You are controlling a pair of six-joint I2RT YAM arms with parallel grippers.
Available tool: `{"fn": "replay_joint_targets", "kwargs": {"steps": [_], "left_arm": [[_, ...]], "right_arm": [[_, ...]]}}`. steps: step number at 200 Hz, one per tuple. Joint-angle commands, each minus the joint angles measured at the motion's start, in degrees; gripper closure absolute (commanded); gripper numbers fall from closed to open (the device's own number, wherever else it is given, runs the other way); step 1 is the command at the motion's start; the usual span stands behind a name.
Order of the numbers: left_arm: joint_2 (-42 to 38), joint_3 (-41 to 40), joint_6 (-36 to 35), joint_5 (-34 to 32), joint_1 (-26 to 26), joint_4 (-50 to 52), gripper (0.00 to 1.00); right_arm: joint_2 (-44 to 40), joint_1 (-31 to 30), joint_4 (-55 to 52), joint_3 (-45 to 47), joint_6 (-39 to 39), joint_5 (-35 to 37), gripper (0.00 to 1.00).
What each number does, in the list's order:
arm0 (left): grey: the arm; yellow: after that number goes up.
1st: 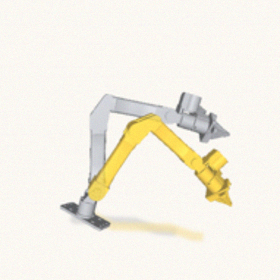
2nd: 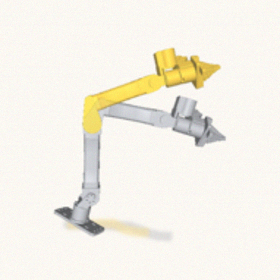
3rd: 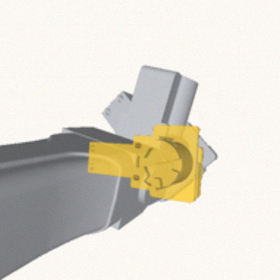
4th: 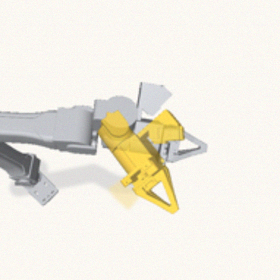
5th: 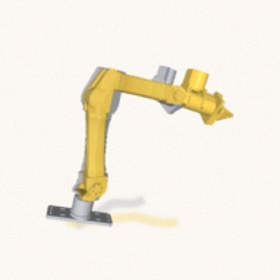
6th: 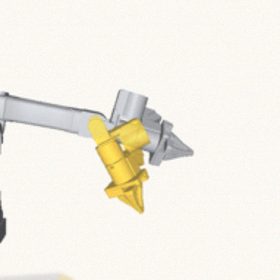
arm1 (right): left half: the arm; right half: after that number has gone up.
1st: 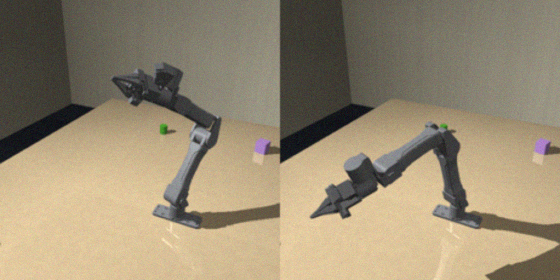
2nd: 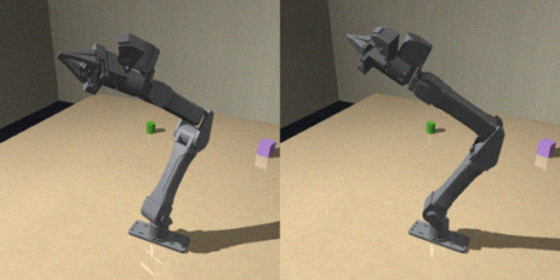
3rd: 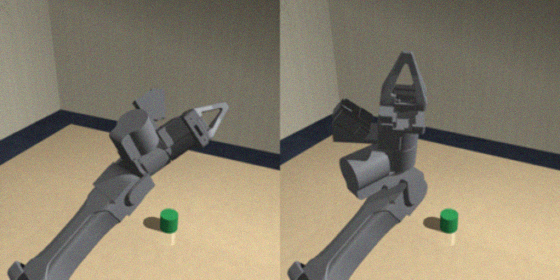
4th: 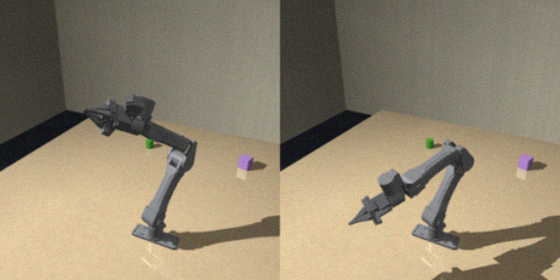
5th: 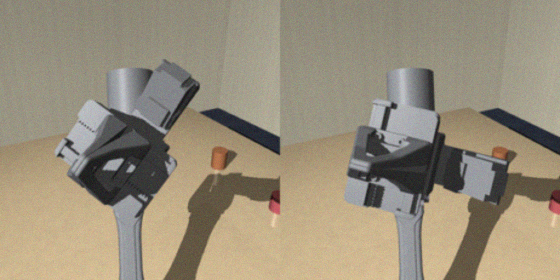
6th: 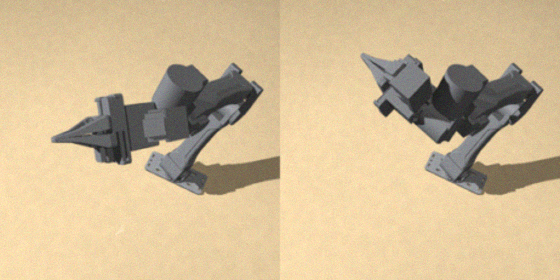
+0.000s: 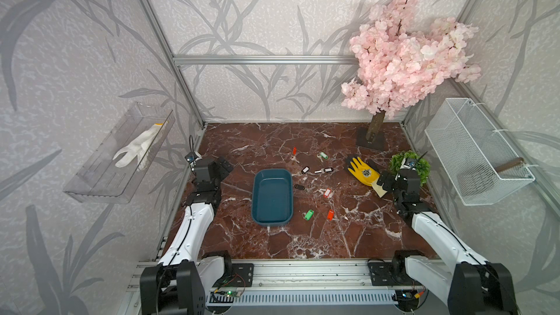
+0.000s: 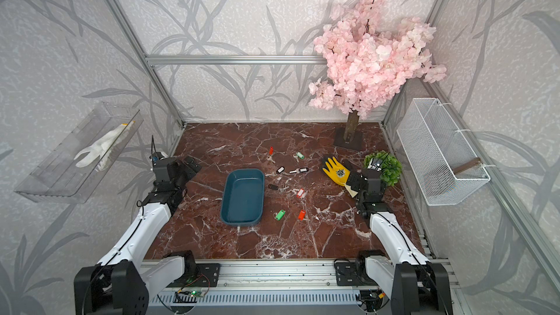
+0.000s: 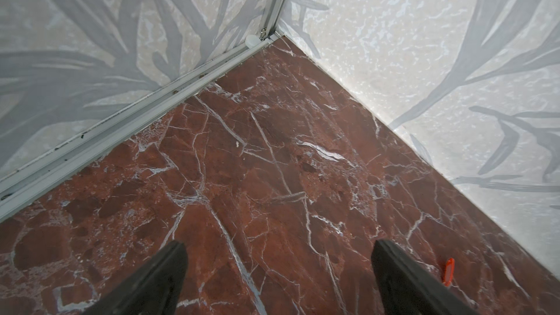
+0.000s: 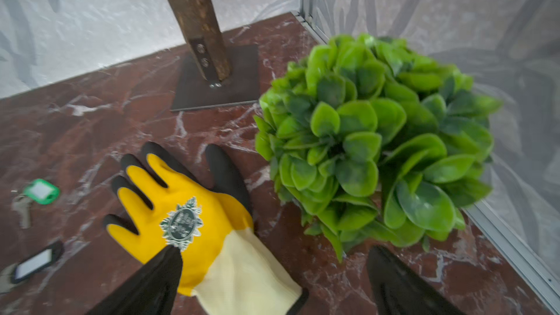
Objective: Take the keys out of the storage box
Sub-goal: Reset both arms
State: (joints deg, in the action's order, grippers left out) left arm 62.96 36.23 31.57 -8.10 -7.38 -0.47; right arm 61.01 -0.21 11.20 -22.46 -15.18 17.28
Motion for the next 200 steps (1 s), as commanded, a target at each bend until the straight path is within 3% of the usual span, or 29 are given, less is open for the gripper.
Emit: {"fn": "replay_joint_targets", "kwargs": {"steps": [1,34,60,75,107,129,169,200], "left_arm": [[2.2,-1.1,-4.6,-3.0,-0.3,-4.0,0.0],[4.1,-3.5,-6.9,-4.0,-0.3,-7.4,0.0],[5.6,-3.5,-9.3,-3.2,-0.2,-7.3,0.0],[6.4,-3.9,-10.1,-3.2,-0.2,-7.7,0.0],[7.2,-6.3,-12.6,-2.7,-0.1,-12.9,0.0],[7.9,-7.5,-15.0,-3.1,0.4,-14.7,0.0],[9.2,-12.1,-18.3,-3.2,1.1,-23.2,0.0],[10.7,-13.6,-21.0,0.8,1.6,-30.3,0.0]], "right_arm": [[4.0,0.5,13.9,2.4,4.5,3.5,0.01],[11.3,1.3,21.6,2.2,8.3,-1.7,0.01],[16.6,1.7,36.9,4.3,10.0,-6.1,0.01],[19.2,2.1,39.3,4.1,8.2,-8.7,0.01],[30.9,2.1,54.5,5.4,10.0,-12.8,0.01],[28.2,2.7,43.9,2.2,9.0,-13.3,0.01],[29.8,2.7,47.4,2.7,9.7,-14.4,0.01],[29.4,2.7,46.2,2.4,9.8,-14.5,0.01]]}}
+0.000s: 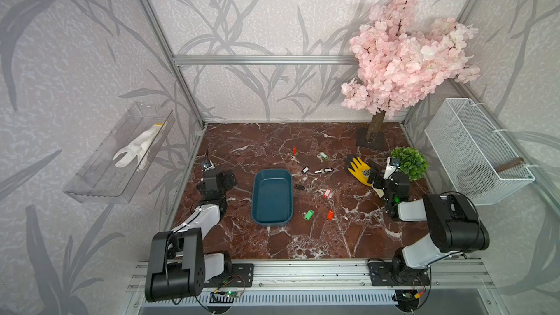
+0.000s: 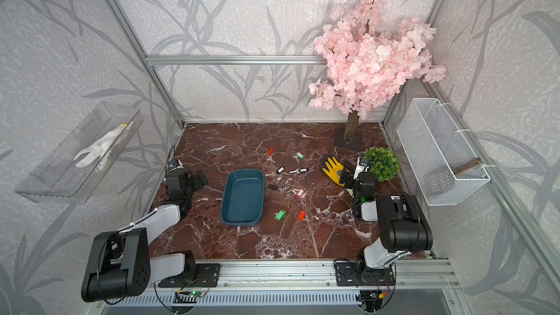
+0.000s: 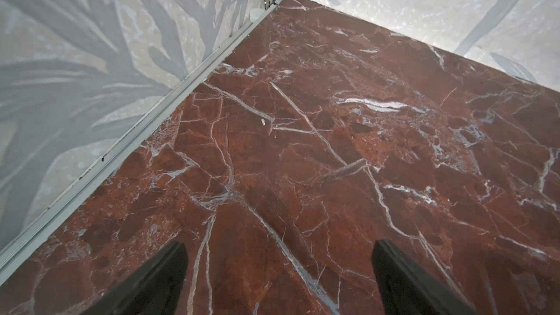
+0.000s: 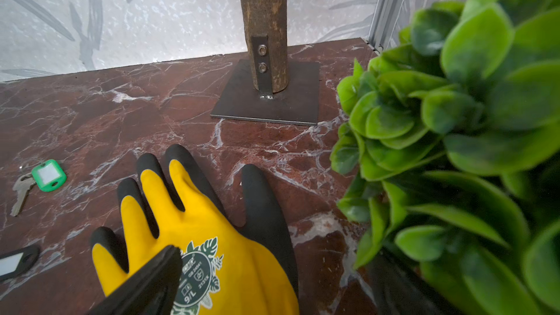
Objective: Take the keys out of the storage box
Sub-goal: Reset both arms
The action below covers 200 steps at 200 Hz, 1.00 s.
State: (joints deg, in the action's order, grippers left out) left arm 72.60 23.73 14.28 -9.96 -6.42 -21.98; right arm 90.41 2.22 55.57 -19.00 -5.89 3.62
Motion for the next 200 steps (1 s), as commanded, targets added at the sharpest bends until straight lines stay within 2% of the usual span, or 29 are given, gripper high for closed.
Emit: {"fn": "replay_joint_targets", "kwargs": {"steps": [1,36,76,86,99,112,125,200], "left_arm": [[1.1,-1.2,-3.8,2.8,0.7,-9.0,0.0],[4.2,-2.8,-6.7,4.2,1.3,-19.0,0.0],[15.8,-4.6,-7.9,6.1,1.3,-35.2,0.0],[15.7,-3.8,-7.8,6.0,1.3,-33.8,0.0],[13.9,-1.6,-7.7,5.5,1.4,-26.0,0.0],[15.0,-2.4,-7.9,5.0,1.6,-29.4,0.0],[14.2,-1.6,-7.9,4.9,1.7,-26.5,0.0],[14.5,-1.4,-8.7,5.0,2.4,-26.5,0.0]], "right_arm": [[0.0,0.2,1.9,-1.0,0.5,-0.8,0.01],[0.2,0.2,2.2,-1.0,0.5,-0.6,0.01],[0.2,0.2,2.1,-1.0,0.6,-0.5,0.01],[0.2,0.1,2.1,-1.0,0.6,-0.5,0.01],[0.2,0.1,2.1,-1.0,0.6,-0.5,0.01],[0.2,0.1,2.1,-1.0,0.6,-0.5,0.01],[0.2,0.1,2.2,-0.9,0.7,-0.4,0.01],[0.1,0.1,2.2,-0.9,0.6,-0.5,0.01]]}}
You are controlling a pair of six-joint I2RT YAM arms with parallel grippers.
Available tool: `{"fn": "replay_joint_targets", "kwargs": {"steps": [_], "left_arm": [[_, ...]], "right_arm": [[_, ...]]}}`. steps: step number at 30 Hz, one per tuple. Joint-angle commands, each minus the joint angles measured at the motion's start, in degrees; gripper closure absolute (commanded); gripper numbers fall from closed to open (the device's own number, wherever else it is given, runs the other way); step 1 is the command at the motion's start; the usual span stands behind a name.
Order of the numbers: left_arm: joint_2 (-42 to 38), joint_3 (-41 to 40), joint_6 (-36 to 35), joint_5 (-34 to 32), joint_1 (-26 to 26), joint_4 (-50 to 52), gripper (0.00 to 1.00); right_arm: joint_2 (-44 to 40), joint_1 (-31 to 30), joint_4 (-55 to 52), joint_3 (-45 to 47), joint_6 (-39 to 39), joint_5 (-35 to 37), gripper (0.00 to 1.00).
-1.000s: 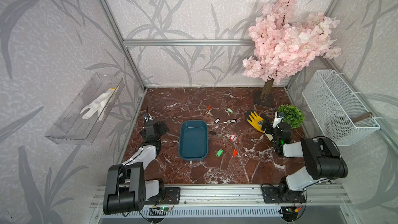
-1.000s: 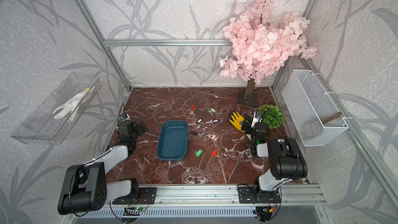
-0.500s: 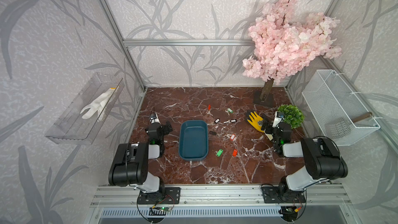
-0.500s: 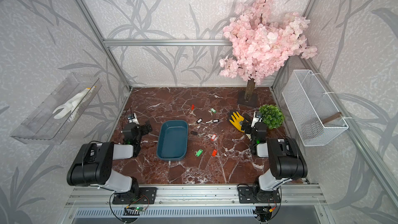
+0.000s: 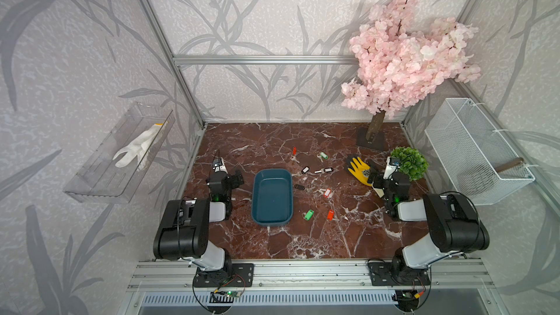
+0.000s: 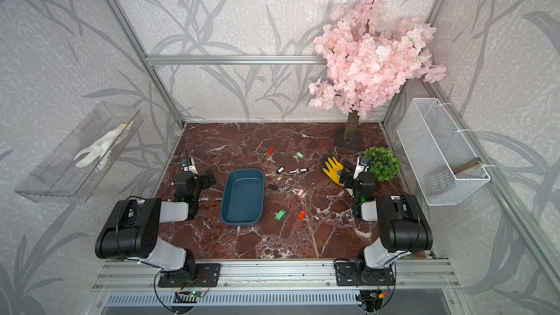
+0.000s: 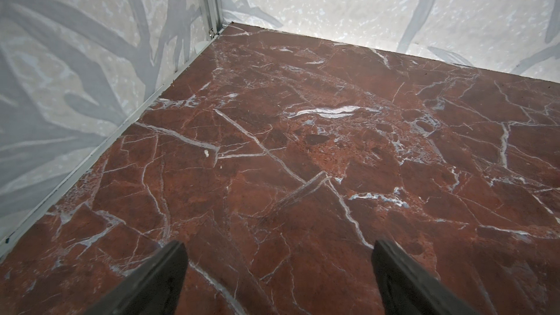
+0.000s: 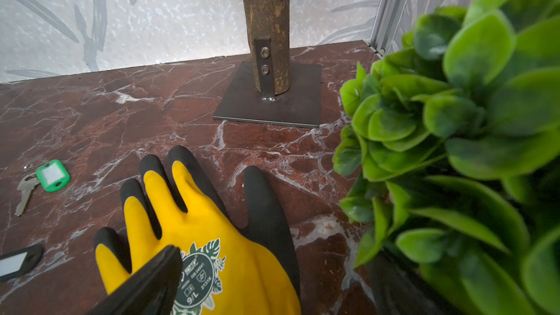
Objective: Take the keys out of the storage box
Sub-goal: Reset both arms
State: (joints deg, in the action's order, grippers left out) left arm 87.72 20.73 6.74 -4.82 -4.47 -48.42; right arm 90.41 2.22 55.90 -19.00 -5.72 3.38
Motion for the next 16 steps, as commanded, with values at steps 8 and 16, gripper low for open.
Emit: {"fn": "replay_joint_targets", "kwargs": {"steps": [8,16], "left_arm": [[-0.7,1.6,-1.3,-0.2,0.4,-0.1,0.0],[-0.6,1.7,-1.3,-0.2,0.4,-0.1,0.0]], "right_arm": [[0.2,0.0,1.5,-1.2,0.7,-0.3,0.01],[0.2,-0.9,1.3,-1.3,2.5,-1.4,0.01]]}}
